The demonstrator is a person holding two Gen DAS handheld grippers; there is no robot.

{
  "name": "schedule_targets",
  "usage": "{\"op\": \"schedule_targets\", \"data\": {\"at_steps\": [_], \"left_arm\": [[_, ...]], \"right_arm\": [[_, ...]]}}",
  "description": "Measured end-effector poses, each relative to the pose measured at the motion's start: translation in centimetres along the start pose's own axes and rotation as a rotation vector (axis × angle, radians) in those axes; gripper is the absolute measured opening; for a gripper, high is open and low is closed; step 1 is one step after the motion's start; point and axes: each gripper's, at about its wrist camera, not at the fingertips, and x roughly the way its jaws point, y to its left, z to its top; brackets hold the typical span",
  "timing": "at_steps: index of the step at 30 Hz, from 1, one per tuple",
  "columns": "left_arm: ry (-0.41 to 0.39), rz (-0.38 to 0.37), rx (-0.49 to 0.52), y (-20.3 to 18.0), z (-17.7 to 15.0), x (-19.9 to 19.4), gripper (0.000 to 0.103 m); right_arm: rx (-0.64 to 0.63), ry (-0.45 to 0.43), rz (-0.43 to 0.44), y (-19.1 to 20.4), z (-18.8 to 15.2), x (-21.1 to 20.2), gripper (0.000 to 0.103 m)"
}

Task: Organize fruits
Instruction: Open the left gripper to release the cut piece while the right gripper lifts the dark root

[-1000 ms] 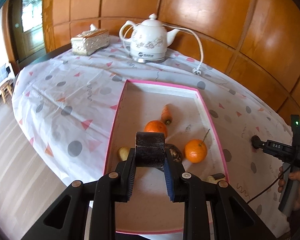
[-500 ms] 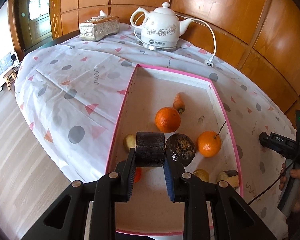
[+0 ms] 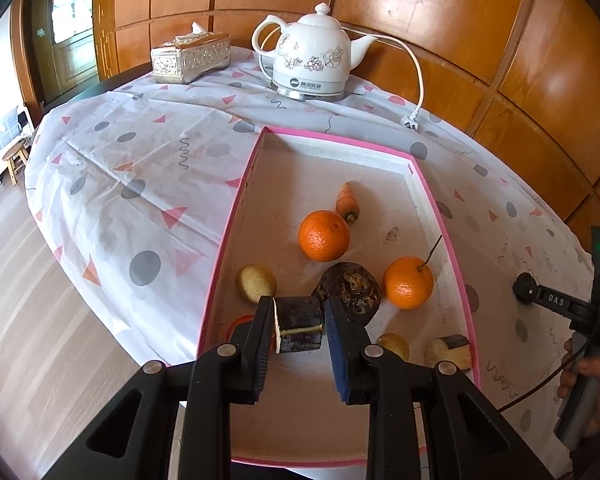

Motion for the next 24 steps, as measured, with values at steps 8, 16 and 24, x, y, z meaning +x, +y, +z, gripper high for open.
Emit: {"op": "schedule_targets", "data": {"at_steps": [8, 16, 24], "left_arm": [[-0.044, -0.001, 0.02, -0.4, 0.1, -1.2, 0.03], [-0.065, -0.004, 0.025, -0.6, 0.2, -2.0, 0.034], [-0.074, -0.008, 0.017, -0.7, 0.1, -2.5, 0.047]], "right_arm": [[-0.016, -0.007, 0.002, 0.1, -0.6, -0.1, 0.047], [-0.03, -0.014, -0.013, 0.3, -0.9, -0.1, 0.047], [-0.031, -0.012, -0.006, 0.3, -1.7, -0.7, 0.047]]}}
